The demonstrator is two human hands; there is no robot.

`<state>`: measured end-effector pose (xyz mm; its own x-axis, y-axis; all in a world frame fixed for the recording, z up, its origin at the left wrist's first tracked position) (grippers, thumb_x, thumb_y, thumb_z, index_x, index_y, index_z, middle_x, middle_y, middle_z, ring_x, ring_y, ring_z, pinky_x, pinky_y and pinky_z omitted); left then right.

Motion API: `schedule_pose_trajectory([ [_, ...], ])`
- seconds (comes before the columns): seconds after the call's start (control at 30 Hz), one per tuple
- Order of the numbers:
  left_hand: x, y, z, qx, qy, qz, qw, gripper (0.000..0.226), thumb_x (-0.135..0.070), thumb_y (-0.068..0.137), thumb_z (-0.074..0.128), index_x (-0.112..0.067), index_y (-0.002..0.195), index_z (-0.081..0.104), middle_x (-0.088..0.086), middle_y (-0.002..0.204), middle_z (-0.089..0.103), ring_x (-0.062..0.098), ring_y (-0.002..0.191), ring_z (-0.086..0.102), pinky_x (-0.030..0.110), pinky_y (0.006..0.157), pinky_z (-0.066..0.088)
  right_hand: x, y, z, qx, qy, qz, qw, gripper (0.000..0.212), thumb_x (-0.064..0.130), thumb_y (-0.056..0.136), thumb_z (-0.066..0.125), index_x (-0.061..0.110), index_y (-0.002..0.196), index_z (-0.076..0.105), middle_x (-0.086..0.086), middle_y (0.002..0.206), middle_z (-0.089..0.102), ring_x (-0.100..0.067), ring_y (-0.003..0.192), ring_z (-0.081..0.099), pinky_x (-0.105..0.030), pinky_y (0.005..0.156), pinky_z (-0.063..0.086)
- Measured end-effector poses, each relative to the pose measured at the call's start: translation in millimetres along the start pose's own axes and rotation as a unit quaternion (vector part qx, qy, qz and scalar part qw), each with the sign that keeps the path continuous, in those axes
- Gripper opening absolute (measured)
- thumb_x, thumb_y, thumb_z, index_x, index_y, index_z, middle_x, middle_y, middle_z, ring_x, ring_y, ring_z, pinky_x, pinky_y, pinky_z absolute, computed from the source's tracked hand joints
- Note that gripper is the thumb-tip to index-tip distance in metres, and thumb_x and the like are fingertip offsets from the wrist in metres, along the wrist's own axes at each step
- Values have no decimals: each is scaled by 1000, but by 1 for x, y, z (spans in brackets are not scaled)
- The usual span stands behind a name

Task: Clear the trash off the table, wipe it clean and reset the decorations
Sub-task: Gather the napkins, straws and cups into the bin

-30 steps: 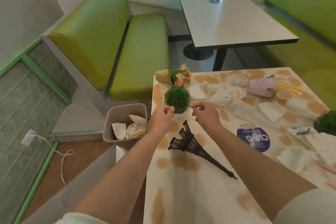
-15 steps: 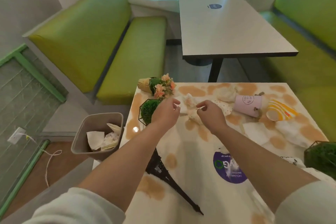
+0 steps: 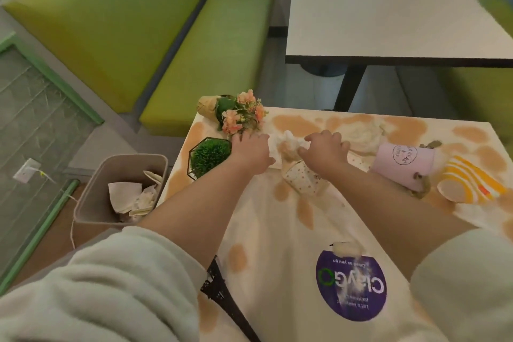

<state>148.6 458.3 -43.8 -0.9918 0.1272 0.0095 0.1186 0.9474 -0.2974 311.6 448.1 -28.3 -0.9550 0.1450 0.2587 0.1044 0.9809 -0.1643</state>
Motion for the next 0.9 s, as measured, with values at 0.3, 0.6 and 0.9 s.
schedule_pose_trajectory([
  [0.3,-5,13,0,-52,71,-2,996,67,-55,81,65,-20,133,41,5,134,49,28,125,40,47,107,23,10,26,16,-3,1,-3,1000,40,56,93,50,28,115,68,-4,131,53,-28,122,39,-44,101,28],
  [0.6,-14,-3,-34,-190,-58,3,980,41,-19,89,62,-24,122,39,-9,89,55,20,96,57,37,86,24,7,13,-7,-80,205,5,976,18,34,94,50,17,92,54,1,94,56,-21,94,52,-40,79,49],
  [0.9,20,-33,-82,-208,-339,-46,916,25,-20,98,50,-16,123,50,4,114,61,27,104,58,40,85,47,13,-37,-39,-148,441,43,884,17,29,95,42,13,101,40,1,76,44,-16,64,44,-38,59,39],
])
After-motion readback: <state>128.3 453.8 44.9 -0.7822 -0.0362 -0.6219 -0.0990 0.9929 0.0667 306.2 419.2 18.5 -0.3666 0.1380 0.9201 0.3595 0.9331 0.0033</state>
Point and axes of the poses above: each hand's wrist, its own y-axis towards the middle knuckle, its own z-axis out of the palm, x = y × z, the point moved 9 cm from there along y, towards the middle knuckle
